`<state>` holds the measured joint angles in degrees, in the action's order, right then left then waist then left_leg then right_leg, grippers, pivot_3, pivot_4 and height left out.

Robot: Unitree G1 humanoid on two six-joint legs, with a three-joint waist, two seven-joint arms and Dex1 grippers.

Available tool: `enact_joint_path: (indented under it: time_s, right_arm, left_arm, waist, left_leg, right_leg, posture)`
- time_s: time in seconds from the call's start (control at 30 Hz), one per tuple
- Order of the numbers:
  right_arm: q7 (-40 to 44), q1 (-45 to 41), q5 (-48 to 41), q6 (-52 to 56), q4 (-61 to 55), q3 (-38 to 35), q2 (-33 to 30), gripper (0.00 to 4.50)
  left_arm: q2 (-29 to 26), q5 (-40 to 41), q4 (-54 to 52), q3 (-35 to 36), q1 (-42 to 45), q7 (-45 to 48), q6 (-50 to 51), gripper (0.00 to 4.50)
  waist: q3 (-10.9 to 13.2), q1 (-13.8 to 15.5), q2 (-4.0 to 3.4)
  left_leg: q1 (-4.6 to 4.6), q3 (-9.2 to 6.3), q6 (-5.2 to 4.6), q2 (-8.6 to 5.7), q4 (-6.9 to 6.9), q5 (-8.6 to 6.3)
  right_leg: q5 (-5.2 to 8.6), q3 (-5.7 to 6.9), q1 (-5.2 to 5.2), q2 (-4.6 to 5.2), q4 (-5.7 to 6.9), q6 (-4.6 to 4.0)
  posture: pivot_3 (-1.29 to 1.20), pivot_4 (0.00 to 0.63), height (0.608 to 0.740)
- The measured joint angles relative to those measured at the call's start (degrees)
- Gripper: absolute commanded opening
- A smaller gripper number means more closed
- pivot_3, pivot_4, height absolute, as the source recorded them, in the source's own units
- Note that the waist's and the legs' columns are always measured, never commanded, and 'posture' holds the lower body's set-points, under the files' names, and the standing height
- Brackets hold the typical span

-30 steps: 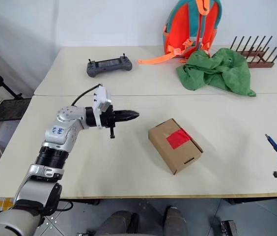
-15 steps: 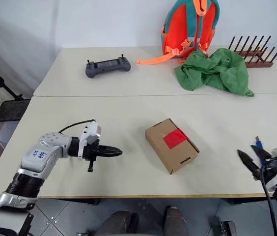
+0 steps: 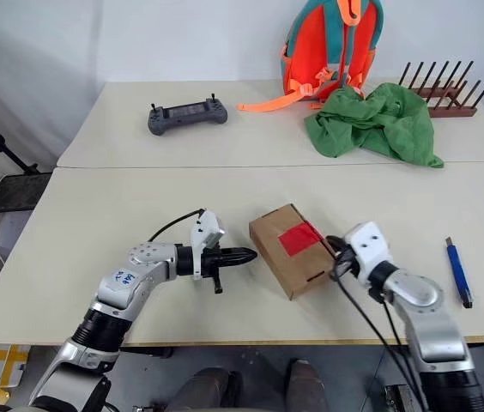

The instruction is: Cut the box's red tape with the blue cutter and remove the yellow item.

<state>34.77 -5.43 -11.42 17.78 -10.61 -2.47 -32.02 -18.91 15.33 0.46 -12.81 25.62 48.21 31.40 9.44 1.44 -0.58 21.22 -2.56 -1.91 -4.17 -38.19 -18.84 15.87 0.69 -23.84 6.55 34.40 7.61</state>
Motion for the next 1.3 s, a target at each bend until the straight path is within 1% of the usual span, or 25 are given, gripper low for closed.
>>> enact_joint_path:
  time_s: [0.07,0.17,0.33,0.47,0.67,0.77,0.87,0.97,1.03,1.1,1.13,1.17,1.2,1.3]
  right_arm:
    - [1.2,0.0,-0.8,1.7,-1.4,0.3,0.0,0.05]
    - [3.1,0.0,-2.2,5.1,-5.5,2.5,-0.1,0.05]
    - [4.5,0.0,-2.7,10.1,-9.7,5.3,-0.6,0.05]
    - [4.3,-1.0,-2.7,12.3,-11.6,7.8,0.9,0.05]
    - [4.2,-0.8,-2.1,12.7,-11.8,9.3,0.9,0.05]
    - [3.4,1.3,-3.5,14.9,-14.1,7.3,0.9,0.63]
    - [2.7,4.0,-7.1,19.6,-17.8,1.6,-0.2,1.63]
    - [2.6,5.3,-11.8,25.3,-21.7,-4.5,-1.9,2.61]
    - [1.6,4.9,-15.9,30.2,-23.1,-8.5,-2.0,3.3]
    - [-0.6,2.0,-20.3,36.3,-23.0,-12.3,-1.1,3.93]
    - [-3.2,-2.5,-23.6,40.4,-22.4,-14.6,1.6,4.29]
    - [-4.5,-5.1,-25.4,41.9,-22.3,-15.1,3.0,4.49]
    - [-6.3,-7.8,-27.6,44.7,-22.2,-15.7,4.7,4.49]
    - [-9.2,-10.6,-30.4,49.3,-20.9,-15.0,6.6,4.49]
  left_arm:
    - [0.0,0.0,0.0,0.0,0.0,-0.2,0.0,0.0]
    - [-0.3,0.0,0.0,0.1,0.0,-0.2,0.1,0.0]
    - [-4.1,0.1,-0.7,1.6,-0.5,0.3,0.6,0.0]
    - [-8.4,0.7,-4.1,2.8,-2.3,1.9,2.7,0.0]
    - [-11.0,1.5,-6.8,2.9,-3.5,3.7,5.2,0.0]
    - [-12.9,1.4,-6.8,2.9,-3.0,4.4,5.3,0.0]
    - [-16.3,1.8,-6.3,4.0,-0.6,6.2,5.9,0.0]
    - [-20.6,5.6,-6.4,5.3,2.9,12.2,8.9,0.0]
    - [-21.7,8.1,-6.3,5.6,5.2,16.0,10.0,0.0]
    - [-19.2,9.6,-5.4,6.0,9.0,17.1,9.8,0.0]
    - [-15.5,10.1,-4.0,6.1,12.4,16.2,9.1,0.0]
    - [-13.4,10.2,-4.0,5.7,13.9,15.7,8.5,0.0]
    - [-11.2,9.9,-3.8,4.7,15.1,15.1,7.3,0.0]
    - [-8.7,6.6,-1.0,0.5,15.7,13.5,4.5,0.0]
  waist:
    - [0.0,0.1,0.0]
    - [0.0,0.0,0.0]
    - [0.0,-0.2,0.0]
    - [0.0,-0.2,0.01]
    - [0.0,0.0,0.07]
    - [0.0,0.0,0.07]
    - [0.1,0.0,0.11]
    - [0.1,-0.1,0.14]
    - [0.1,-0.1,0.15]
    - [0.1,-0.1,0.19]
    - [0.2,0.0,0.26]
    - [0.2,0.0,0.26]
    - [0.2,-0.1,0.26]
    - [0.2,-0.2,0.26]
  left_leg:
    - [0.0,-0.02,-0.01,-0.01,-0.02,0.0]
    - [-0.01,-0.03,0.0,0.02,-0.01,0.0]
    - [-0.03,-0.01,0.02,0.05,0.0,0.0]
    - [-0.02,-0.03,0.02,0.05,0.0,0.0]
    - [0.01,-0.09,0.0,-0.03,0.0,-0.01]
    - [0.03,-0.13,0.0,0.01,0.02,-0.02]
    - [0.07,-0.17,0.03,0.02,0.02,-0.01]
    - [0.05,-0.18,0.02,0.03,0.03,-0.01]
    - [0.04,-0.18,0.02,0.04,0.04,-0.02]
    - [0.05,-0.17,0.01,0.03,-0.01,-0.01]
    - [0.04,-0.19,0.01,0.01,-0.07,0.0]
    - [0.05,-0.19,0.02,0.01,-0.06,0.01]
    - [-0.02,-0.21,0.03,0.02,-0.03,0.01]
    - [0.03,-0.17,0.03,0.03,0.08,0.01]
  right_leg:
    - [0.0,0.06,0.02,0.01,-0.01,0.0]
    - [0.0,0.07,0.01,-0.01,-0.01,0.0]
    - [0.0,0.05,0.0,-0.01,0.0,-0.01]
    - [0.01,-0.02,-0.01,0.01,0.0,-0.01]
    - [0.01,-0.05,0.02,0.07,-0.02,-0.01]
    - [0.02,-0.08,-0.02,0.04,-0.01,-0.03]
    - [0.03,-0.09,-0.02,0.04,-0.01,-0.06]
    - [0.03,-0.1,0.0,0.05,-0.04,-0.06]
    - [0.04,-0.1,0.01,0.08,-0.04,-0.07]
    - [0.03,-0.1,0.04,0.11,-0.1,-0.06]
    - [0.02,-0.06,0.08,0.11,-0.24,-0.03]
    - [0.0,-0.07,0.09,0.11,-0.28,-0.01]
    - [0.01,-0.07,0.11,0.1,-0.22,-0.02]
    - [0.04,-0.09,-0.06,0.05,0.04,-0.08]
  posture:
    - [0.0,0.15,0.74]
    - [0.0,0.15,0.74]
    - [0.0,0.15,0.74]
    - [0.0,0.15,0.74]
    - [0.0,0.15,0.74]
    - [0.0,0.15,0.74]
    - [0.0,0.15,0.74]
    - [0.0,0.15,0.74]
    - [0.0,0.15,0.74]
    - [0.0,0.15,0.74]
    - [0.0,0.15,0.74]
    - [0.0,0.15,0.74]
    - [0.0,0.15,0.74]
    - [0.0,0.15,0.74]
